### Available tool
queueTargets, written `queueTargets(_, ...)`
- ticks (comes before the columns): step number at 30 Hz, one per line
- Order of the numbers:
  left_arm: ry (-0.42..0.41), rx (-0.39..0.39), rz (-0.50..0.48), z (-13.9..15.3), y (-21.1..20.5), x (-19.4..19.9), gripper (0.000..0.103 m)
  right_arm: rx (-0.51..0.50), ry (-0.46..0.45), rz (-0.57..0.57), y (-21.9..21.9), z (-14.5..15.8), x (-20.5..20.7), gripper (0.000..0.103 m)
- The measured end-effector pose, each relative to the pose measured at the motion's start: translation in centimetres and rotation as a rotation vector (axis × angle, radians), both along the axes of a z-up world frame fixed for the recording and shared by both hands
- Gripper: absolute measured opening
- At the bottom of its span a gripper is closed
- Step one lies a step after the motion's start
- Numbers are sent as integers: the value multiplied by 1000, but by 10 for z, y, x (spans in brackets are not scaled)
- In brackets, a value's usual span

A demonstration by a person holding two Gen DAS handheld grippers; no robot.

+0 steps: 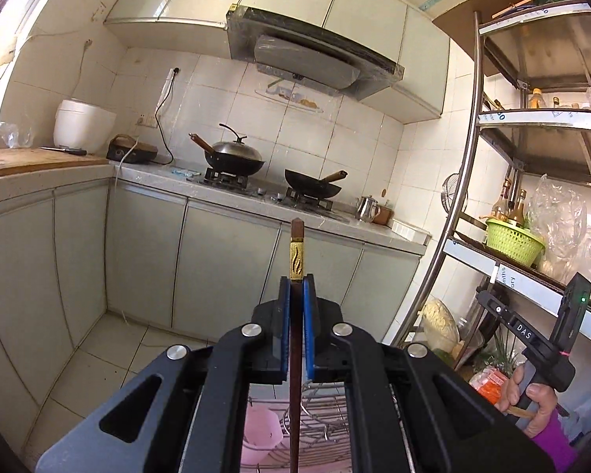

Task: Organize utensils
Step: 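Lift both dark chopsticks up above the pink cup, then lower both chopsticks into the pink cup and open both tools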

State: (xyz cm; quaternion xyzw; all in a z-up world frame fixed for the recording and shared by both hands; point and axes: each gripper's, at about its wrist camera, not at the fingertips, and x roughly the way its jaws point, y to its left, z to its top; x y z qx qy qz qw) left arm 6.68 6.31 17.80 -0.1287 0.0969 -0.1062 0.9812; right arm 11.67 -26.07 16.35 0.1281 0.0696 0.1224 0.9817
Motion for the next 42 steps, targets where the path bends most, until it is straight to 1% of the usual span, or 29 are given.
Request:
queueTargets(3,-27,-4,34,0,-1,6,5,-27,-17,-31,4,-6,7,6)
queueTargets(6,-37,-23,55,-3,1,14,5,-73,-31,-56,10,-14,12,6)
queueTargets(11,-60,-28,95,-6,5,23,5,-113,-5,-57,17,-32,19,6)
queueTargets(15,-111,-7,139,-6,3,25,5,-115,28,-44,18,-47,17,6)
queueTargets(18,-136,34,169,-10,-2,28,5,-120,53,-38,20,-60,14,6)
queueTargets(23,-148,83,186,-24,-12,37,5,-114,93,-33,19,-76,10,6)
queueTargets(26,-137,100,186,-36,-16,40,5,-105,111,-29,17,-82,7,6)
queueTargets(30,-94,86,162,-53,-17,41,5,-98,131,-25,16,-89,3,6)
queueTargets(36,-34,91,133,-81,-18,32,5,-97,160,-21,16,-99,-2,6)
queueTargets(42,35,72,130,-105,-13,27,5,-96,171,-21,16,-104,-7,6)
